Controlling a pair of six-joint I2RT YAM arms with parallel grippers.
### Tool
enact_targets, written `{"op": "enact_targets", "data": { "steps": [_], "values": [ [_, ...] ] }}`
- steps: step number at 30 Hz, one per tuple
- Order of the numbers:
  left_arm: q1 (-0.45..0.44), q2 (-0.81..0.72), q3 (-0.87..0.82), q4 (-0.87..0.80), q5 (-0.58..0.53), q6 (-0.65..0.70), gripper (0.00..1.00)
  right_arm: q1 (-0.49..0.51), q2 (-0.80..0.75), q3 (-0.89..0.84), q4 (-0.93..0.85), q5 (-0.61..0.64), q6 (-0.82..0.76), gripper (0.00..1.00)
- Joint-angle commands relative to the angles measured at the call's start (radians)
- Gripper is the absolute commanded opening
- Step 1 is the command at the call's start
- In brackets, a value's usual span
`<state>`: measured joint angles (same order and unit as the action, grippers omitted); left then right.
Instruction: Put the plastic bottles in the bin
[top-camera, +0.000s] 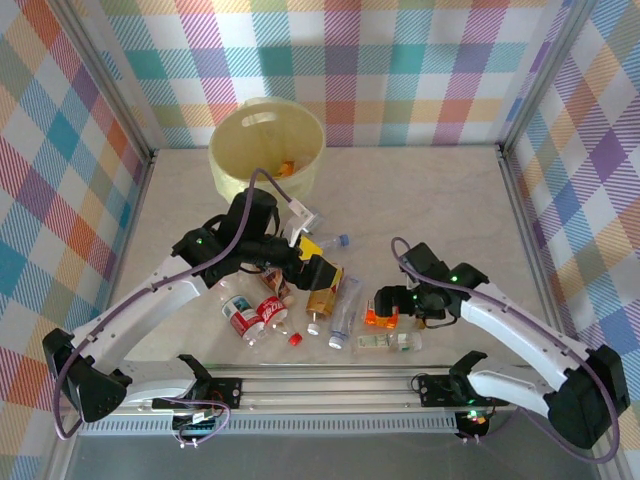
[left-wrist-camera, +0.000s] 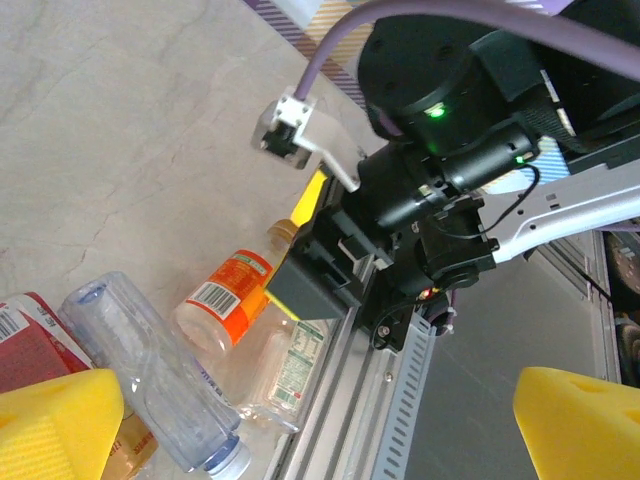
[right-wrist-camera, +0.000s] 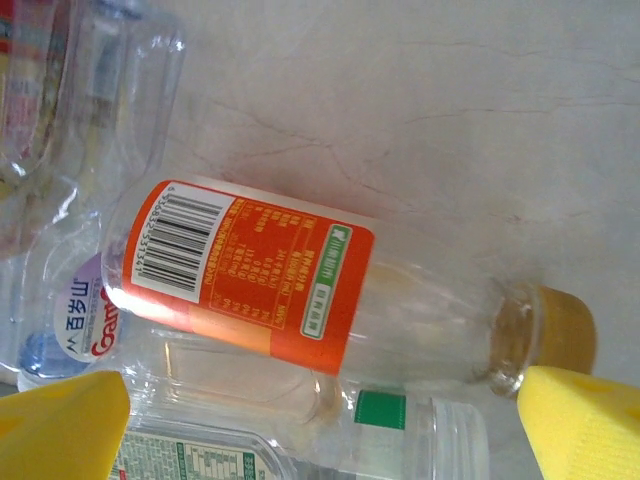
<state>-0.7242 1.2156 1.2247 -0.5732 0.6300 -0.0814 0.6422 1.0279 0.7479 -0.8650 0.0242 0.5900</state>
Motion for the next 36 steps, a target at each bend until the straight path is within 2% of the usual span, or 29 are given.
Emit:
{"op": "enact_targets", "data": {
  "steps": [1,11,16,20,28,31,36],
  "values": [
    [-0.007,-0.003,0.004,-0.004,0.000,0.025,1.00,0.007,-0.019,0.022,-0.077,0.043,0.110,1.00],
    [-0.007,-0.023,0.001,-0.009,0.002,0.025,1.00,0.022,-0.017,0.025,-0.190,-0.058,0.136,1.00],
    [-0.007,-0.028,-0.001,-0.009,0.002,0.026,1.00,0.028,-0.029,0.035,-0.326,0.002,0.200,1.00],
    [-0.007,-0.028,0.000,-0.015,0.001,0.028,1.00,0.030,-0.032,0.012,-0.310,-0.064,0.232,1.00],
    [-0.007,-0.025,-0.002,-0.014,0.001,0.033,1.00,0.036,-0.054,-0.029,-0.222,-0.317,0.229,1.00],
    [-0.006,-0.018,-0.001,-0.015,0.002,0.033,1.00,0.039,-0.041,-0.015,-0.282,-0.322,0.188,1.00],
    [-0.007,-0.012,-0.001,-0.019,0.001,0.038,1.00,0.057,-0.018,-0.019,-0.299,-0.408,0.158,1.00]
  ]
}}
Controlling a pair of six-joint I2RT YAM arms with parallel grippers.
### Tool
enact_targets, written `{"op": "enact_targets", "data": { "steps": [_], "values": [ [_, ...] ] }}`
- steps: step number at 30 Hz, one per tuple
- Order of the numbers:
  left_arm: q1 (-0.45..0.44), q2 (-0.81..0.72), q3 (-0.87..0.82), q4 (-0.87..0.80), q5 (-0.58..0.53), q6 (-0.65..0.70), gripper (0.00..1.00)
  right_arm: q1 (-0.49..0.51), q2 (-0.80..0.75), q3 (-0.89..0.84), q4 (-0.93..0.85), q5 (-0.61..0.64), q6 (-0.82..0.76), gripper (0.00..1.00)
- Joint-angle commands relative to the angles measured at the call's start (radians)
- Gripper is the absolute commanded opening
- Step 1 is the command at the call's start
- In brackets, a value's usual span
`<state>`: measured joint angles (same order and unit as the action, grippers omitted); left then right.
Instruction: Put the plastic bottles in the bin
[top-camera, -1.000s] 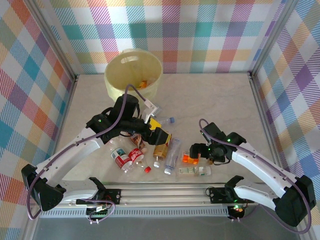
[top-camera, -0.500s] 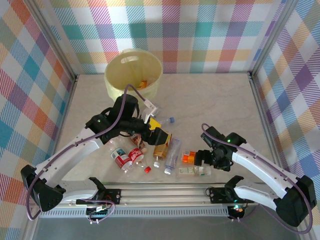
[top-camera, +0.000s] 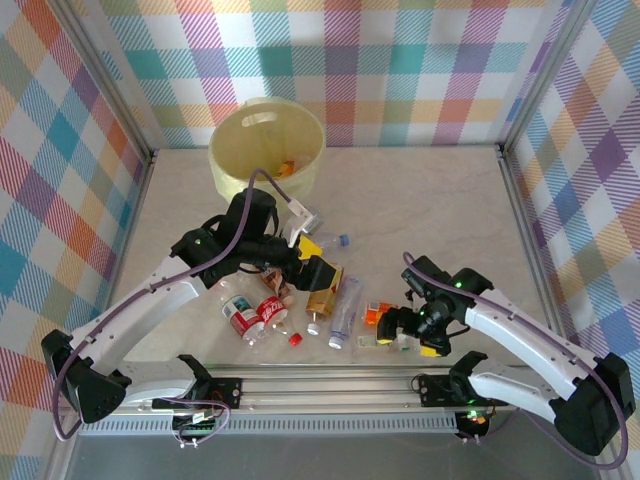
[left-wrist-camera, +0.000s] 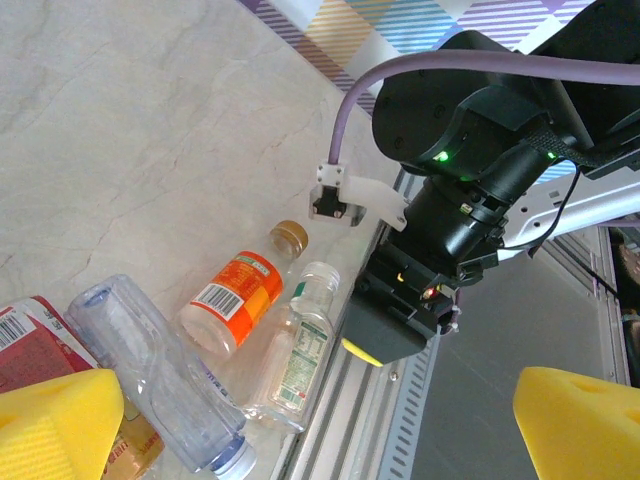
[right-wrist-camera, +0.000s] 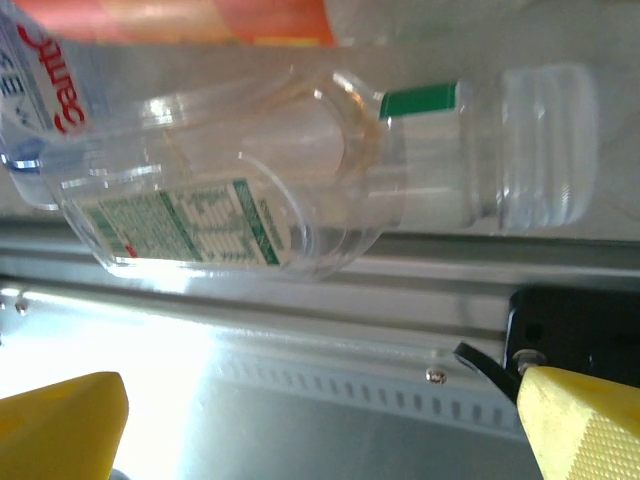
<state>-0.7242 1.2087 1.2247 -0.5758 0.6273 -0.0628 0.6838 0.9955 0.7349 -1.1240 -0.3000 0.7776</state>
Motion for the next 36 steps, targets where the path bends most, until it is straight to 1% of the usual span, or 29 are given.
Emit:
{"op": "enact_targets", "data": {
  "steps": [1,3,5,9,13,17,25,30,36],
  "values": [
    [-0.007,-0.004,-0.001,-0.016,0.002,0.020,1.00,0.024,0.019,-0.010,-0.036,-0.099,-0.035,1.00],
    [-0.007,-0.001,-0.001,-0.016,0.002,0.021,1.00,0.037,0.033,-0.014,-0.028,-0.102,-0.033,1.00],
    [-0.007,0.003,-0.001,-0.018,0.003,0.020,1.00,0.053,0.042,-0.016,-0.003,-0.072,-0.013,1.00],
    [-0.007,0.007,0.000,-0.018,0.005,0.021,1.00,0.083,0.054,-0.065,0.122,-0.021,0.060,1.00],
    [-0.007,0.006,-0.001,-0.016,0.005,0.019,1.00,0.120,0.077,-0.116,0.246,-0.008,0.123,1.00],
    [-0.007,0.009,-0.001,-0.016,0.007,0.020,1.00,0.168,0.088,-0.139,0.315,0.072,0.177,1.00],
    [-0.006,0.006,-0.001,-0.018,0.005,0.020,1.00,0.193,0.043,-0.235,0.474,0.267,0.295,1.00],
    [-0.007,0.005,-0.001,-0.019,0.000,0.020,1.00,0.194,0.041,-0.256,0.545,0.385,0.318,1.00],
    [-0.007,0.005,-0.001,-0.021,0.000,0.020,1.00,0.192,0.092,-0.246,0.609,0.523,0.313,1.00]
  ]
}}
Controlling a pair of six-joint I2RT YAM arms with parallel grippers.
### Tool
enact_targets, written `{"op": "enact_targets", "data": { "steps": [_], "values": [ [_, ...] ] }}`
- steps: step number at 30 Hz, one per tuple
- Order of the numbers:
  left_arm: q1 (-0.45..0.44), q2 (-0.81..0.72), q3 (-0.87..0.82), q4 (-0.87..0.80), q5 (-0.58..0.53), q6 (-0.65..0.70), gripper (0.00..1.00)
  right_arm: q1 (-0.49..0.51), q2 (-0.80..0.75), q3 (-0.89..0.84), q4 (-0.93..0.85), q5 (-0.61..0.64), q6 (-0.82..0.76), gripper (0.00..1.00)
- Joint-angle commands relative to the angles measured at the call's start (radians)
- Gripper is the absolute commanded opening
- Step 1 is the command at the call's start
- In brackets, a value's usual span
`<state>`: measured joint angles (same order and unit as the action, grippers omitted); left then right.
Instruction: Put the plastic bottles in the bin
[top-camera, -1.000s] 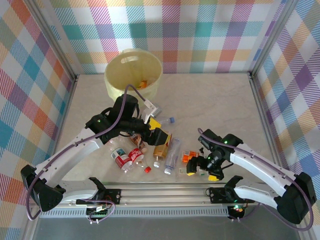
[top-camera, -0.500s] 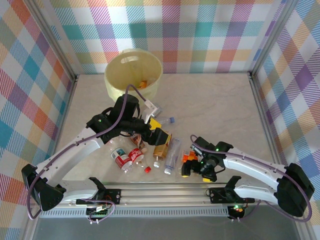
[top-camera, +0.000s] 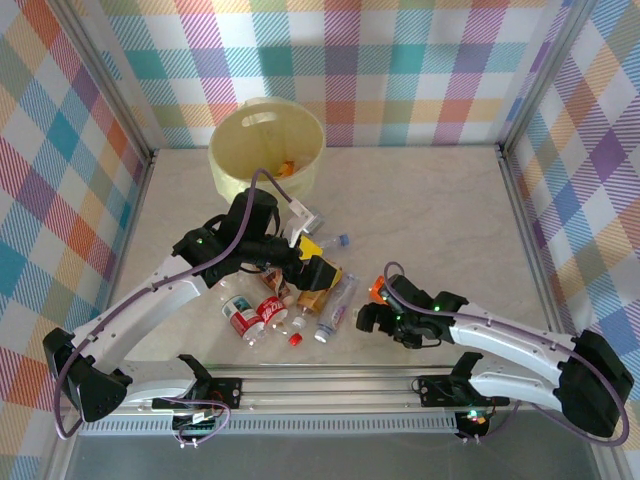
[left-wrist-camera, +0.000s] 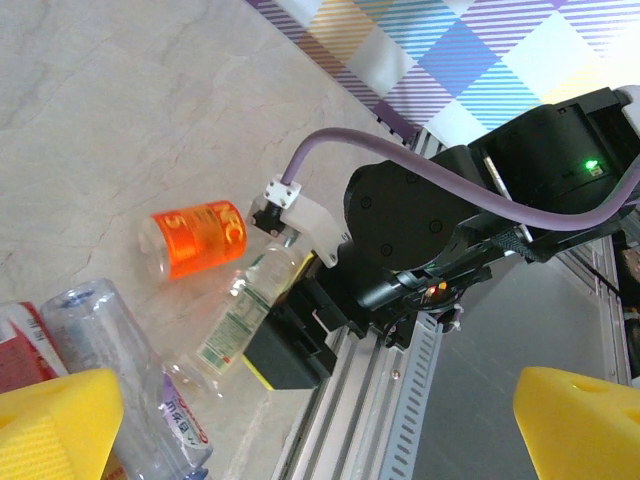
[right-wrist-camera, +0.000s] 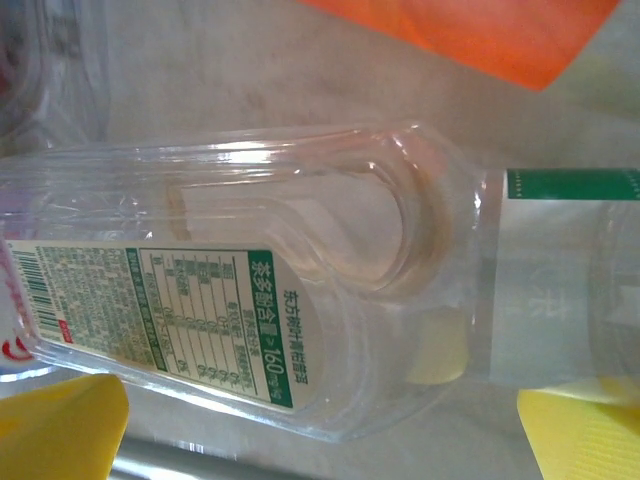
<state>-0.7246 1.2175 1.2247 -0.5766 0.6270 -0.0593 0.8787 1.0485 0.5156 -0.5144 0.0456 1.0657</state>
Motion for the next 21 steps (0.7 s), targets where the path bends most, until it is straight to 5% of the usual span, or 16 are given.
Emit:
{"op": "enact_targets", "data": {
  "steps": [1,10,17,21],
  "values": [
    [-0.007,-0.003,-0.001,-0.021,0.001,0.018,1.00,-0.007,0.055,-0.017,0.002,0.199,0.015,1.00],
    [-0.006,0.001,-0.002,-0.023,0.003,0.019,1.00,-0.083,0.108,0.082,-0.008,0.141,-0.250,1.00],
    [-0.007,-0.001,-0.001,-0.023,0.001,0.018,1.00,-0.089,0.023,0.239,-0.373,0.238,-0.380,1.00],
    [-0.006,0.003,0.001,-0.020,0.005,0.018,1.00,-0.172,0.035,0.306,-0.423,0.274,-0.441,1.00]
  ]
}}
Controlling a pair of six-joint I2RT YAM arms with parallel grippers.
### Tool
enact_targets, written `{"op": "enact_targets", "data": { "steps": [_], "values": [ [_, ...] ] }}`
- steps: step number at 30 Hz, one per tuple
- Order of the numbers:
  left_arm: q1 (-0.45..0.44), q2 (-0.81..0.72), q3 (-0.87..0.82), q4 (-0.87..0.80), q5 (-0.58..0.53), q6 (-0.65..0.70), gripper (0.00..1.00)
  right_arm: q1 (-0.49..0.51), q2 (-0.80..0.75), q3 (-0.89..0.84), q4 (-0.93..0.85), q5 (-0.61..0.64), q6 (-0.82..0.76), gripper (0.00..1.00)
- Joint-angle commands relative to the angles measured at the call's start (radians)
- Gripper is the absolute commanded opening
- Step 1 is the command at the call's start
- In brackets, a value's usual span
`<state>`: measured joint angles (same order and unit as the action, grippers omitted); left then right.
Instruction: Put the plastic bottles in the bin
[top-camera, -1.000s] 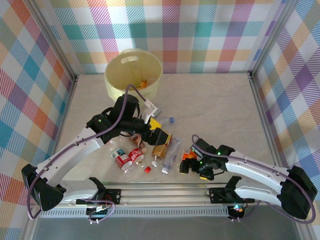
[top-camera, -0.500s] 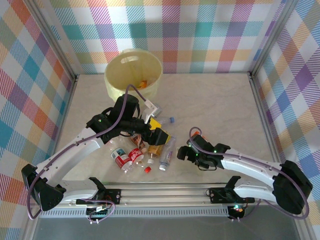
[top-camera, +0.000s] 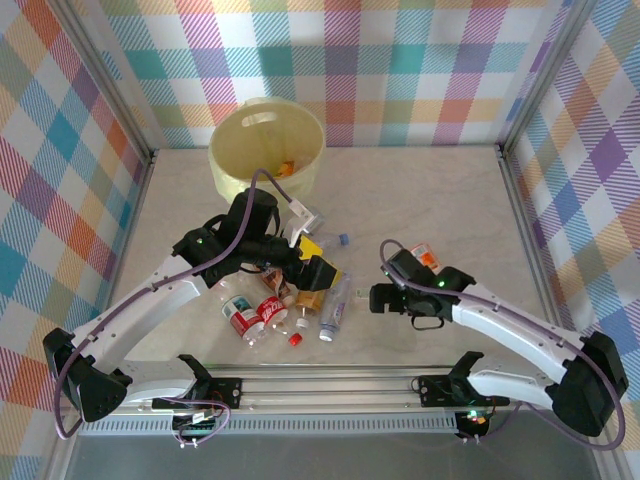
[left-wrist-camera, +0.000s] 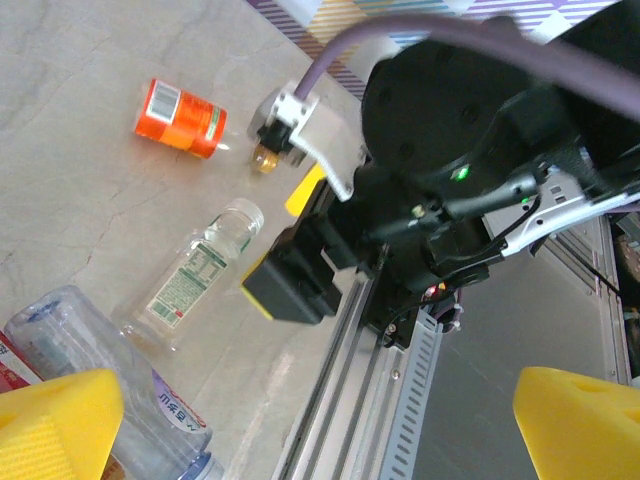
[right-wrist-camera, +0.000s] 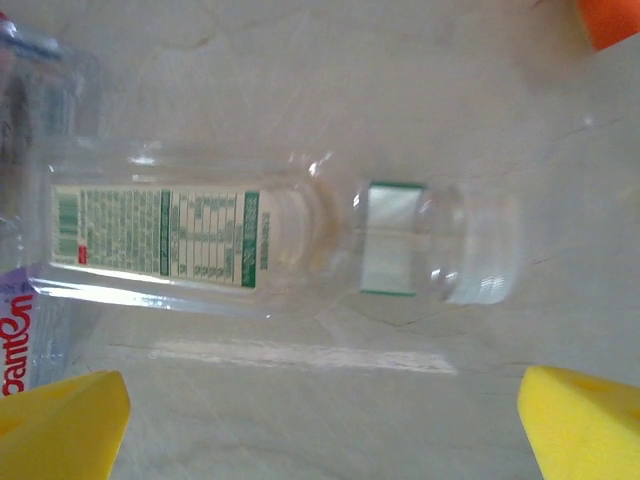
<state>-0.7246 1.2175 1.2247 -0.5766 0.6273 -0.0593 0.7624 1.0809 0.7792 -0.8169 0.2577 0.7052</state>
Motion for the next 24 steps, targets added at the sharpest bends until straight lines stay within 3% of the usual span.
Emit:
{"op": "enact_targets", "data": {
  "steps": [1,6,13,24],
  "values": [
    [-0.007,0.004,0.001,-0.020,0.004,0.018,1.00,-0.093,0.016,0.048,-0.105,0.054,-0.096,1.00],
    [-0.007,0.007,-0.002,-0.014,0.012,0.011,1.00,-0.296,0.138,0.094,0.048,0.023,-0.228,1.00],
    [-0.007,0.010,-0.005,-0.006,0.012,0.003,1.00,-0.547,0.358,0.247,0.170,0.074,-0.412,1.00],
    [-0.008,0.039,-0.004,-0.007,0.008,0.002,1.00,-0.830,0.570,0.340,0.247,0.138,-0.484,1.00]
  ]
}}
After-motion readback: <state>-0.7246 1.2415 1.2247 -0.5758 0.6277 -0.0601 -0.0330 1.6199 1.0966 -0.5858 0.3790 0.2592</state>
